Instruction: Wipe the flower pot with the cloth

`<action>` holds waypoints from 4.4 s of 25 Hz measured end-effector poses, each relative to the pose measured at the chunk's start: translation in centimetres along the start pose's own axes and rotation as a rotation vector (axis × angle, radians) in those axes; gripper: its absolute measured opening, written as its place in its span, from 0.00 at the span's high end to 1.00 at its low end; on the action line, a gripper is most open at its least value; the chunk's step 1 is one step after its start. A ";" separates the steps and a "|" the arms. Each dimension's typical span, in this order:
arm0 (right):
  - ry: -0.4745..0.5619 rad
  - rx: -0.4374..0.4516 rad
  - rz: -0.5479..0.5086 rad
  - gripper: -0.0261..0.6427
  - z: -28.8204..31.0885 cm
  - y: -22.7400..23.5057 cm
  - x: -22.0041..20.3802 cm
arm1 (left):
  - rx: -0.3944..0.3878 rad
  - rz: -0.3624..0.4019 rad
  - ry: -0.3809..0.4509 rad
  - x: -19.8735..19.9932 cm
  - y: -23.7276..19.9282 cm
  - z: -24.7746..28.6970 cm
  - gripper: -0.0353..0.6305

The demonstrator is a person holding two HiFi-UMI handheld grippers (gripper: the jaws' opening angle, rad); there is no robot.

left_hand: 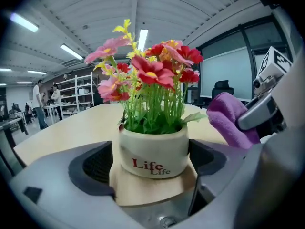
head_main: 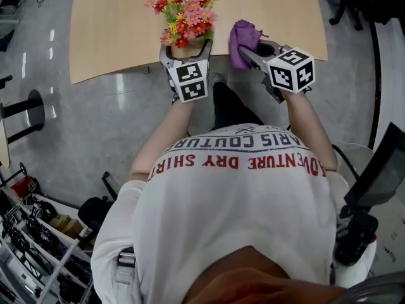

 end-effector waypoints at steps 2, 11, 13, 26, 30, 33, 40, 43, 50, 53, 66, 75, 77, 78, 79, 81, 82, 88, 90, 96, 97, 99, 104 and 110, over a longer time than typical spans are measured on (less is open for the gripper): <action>0.003 -0.003 0.004 0.89 0.0 0.6 0.1 | 0.006 0.005 0.004 0.0 0.1 0.4 0.21; 0.000 0.003 0.016 0.89 0.9 1.2 0.5 | -0.076 0.012 -0.002 -0.5 0.0 0.1 0.23; 0.004 0.008 0.022 0.89 1.3 1.4 0.8 | -0.132 0.029 -0.006 -0.5 0.0 -0.1 0.23; 0.043 0.105 0.067 0.89 5.5 0.4 4.7 | -0.647 0.168 -0.036 0.2 -1.9 -0.9 0.23; 0.027 0.150 0.040 0.89 6.9 -0.1 5.3 | -0.754 0.203 -0.067 0.4 -2.6 -0.4 0.23; 0.006 0.188 0.024 0.89 7.4 0.9 4.2 | -0.793 0.222 -0.079 -0.4 -1.5 0.9 0.23; -0.054 0.142 0.058 0.89 8.9 1.1 2.4 | -0.827 0.228 -0.097 -0.2 -2.0 0.3 0.24; -0.106 0.073 0.026 0.89 9.4 1.7 1.5 | -0.836 0.232 -0.096 0.2 -2.0 0.2 0.24; -0.119 0.021 0.032 0.89 9.2 1.6 1.3 | -0.839 0.244 -0.095 0.6 -1.8 -0.2 0.23; -0.042 0.013 0.052 0.89 8.2 1.6 2.0 | -0.808 0.234 -0.090 0.7 -1.9 -0.3 0.23; 0.088 -0.030 0.071 0.89 2.0 2.0 1.2 | -0.338 -0.087 0.022 0.5 -1.1 -2.0 0.23; 0.085 -0.073 0.068 0.89 -2.9 -0.4 -1.9 | -0.082 -0.115 -0.026 -0.6 2.9 -2.0 0.22; 0.083 -0.092 0.067 0.89 -3.7 -0.3 -2.8 | -0.048 -0.109 -0.031 -1.0 3.3 -1.3 0.22; 0.085 -0.100 0.069 0.89 -4.1 -0.4 -3.0 | -0.021 -0.107 -0.031 -0.9 3.1 -1.1 0.22; 0.089 -0.105 0.071 0.89 -4.4 -0.7 -3.1 | 0.005 -0.104 -0.035 -0.8 2.7 -1.2 0.22; 0.093 -0.110 0.073 0.89 -5.0 -1.4 -3.2 | 0.043 -0.098 -0.042 -0.6 2.1 -1.5 0.22; 0.093 -0.111 0.072 0.89 -5.3 -1.5 -3.2 | 0.051 -0.102 -0.041 -0.6 2.1 -1.4 0.22; 0.106 -0.092 0.084 0.89 -4.8 2.5 -2.7 | 0.051 -0.104 -0.050 -0.6 3.3 2.7 0.26; 0.105 -0.080 0.089 0.89 -4.4 3.3 -2.6 | 0.037 -0.098 -0.052 -0.8 3.5 3.5 0.26; 0.125 -0.055 0.090 0.89 -3.5 2.8 -0.9 | -0.092 -0.064 -0.040 -0.5 2.9 2.1 0.27; 0.131 -0.051 0.092 0.89 -3.4 2.8 -0.7 | -0.121 -0.057 -0.040 -0.7 2.9 1.8 0.27; 0.142 -0.041 0.091 0.89 -3.3 2.7 -0.1 | -0.182 -0.040 -0.041 -0.9 2.9 1.4 0.27; 0.159 -0.009 0.082 0.89 -1.7 2.2 2.4 | -0.347 0.002 -0.042 -0.6 1.5 1.4 0.27; 0.161 0.049 0.117 0.89 0.4 1.0 4.1 | -0.548 0.045 -0.047 -0.2 0.6 -0.4 0.27</action>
Point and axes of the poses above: the fingertips, and each gripper's own axes: z forward along the fingers, y to its right, x out of its top, the point moved 3 cm from there along -z, backward along the fingers, and after that the axes turned 12 degrees about y, right-handed, at the moved point
